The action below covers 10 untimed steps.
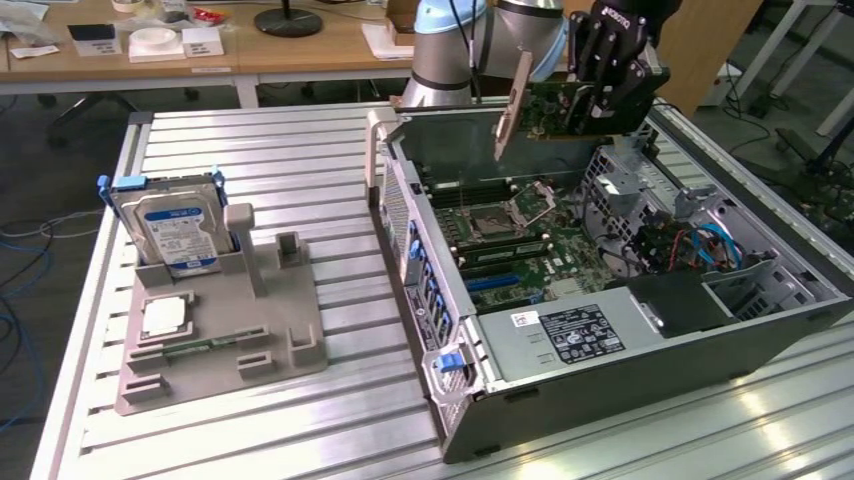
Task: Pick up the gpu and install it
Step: 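Insert the gpu into the slot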
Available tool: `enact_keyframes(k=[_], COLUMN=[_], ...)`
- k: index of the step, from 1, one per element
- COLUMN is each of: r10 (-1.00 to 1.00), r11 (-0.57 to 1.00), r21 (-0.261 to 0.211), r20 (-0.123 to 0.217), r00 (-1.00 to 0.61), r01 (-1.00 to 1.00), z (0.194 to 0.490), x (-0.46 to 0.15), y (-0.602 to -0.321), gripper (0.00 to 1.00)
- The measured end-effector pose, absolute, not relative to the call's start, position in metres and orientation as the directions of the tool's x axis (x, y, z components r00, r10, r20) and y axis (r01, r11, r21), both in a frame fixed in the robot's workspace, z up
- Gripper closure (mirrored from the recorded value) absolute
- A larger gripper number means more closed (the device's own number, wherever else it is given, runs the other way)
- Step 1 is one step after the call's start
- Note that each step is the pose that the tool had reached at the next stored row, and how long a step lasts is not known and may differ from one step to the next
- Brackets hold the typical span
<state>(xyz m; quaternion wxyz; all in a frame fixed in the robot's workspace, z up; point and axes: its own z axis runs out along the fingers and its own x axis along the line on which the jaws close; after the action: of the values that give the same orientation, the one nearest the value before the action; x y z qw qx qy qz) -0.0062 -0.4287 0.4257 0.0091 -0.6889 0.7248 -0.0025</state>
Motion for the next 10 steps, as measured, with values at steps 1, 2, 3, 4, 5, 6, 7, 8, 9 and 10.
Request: enact_keyframes(k=[1,2,3,4,5,6,7,8,9,10], r10=[-0.999,-0.999,-0.999,-0.999,-0.999,-0.999,-0.999,-0.999,-0.999,-0.999], r11=[0.051,0.051,0.051,0.051,0.051,0.049,0.047,0.045,0.041,0.039], r21=[-0.016,-0.016,-0.016,-0.016,-0.016,-0.016,-0.016,-0.016,-0.016,-0.016], r20=[-0.01,-0.01,-0.01,-0.01,-0.01,-0.01,-0.01,-0.01,-0.01,-0.01], r00=[-0.051,-0.051,-0.051,-0.051,-0.05,-0.049,-0.047,-0.044,-0.041,-0.039], r01=[-0.999,-0.999,-0.999,-0.999,-0.999,-0.999,-0.999,-0.999,-0.999,-0.999], z=[0.4257,0.4257,0.4257,0.4257,0.4254,0.4247,0.4232,0.4215,0.4195,0.4177], x=[-0.0062,-0.0062,-0.0062,-0.0063,-0.0064,-0.0068,-0.0069,-0.0069,-0.0069,-0.007], y=[-0.4287,-0.4287,-0.4287,-0.4287,-0.4287,-0.4287,-0.4287,-0.4285,-0.4283,-0.4281], gripper=[0.72,0.72,0.72,0.72,0.72,0.72,0.72,0.72,0.72,0.72])
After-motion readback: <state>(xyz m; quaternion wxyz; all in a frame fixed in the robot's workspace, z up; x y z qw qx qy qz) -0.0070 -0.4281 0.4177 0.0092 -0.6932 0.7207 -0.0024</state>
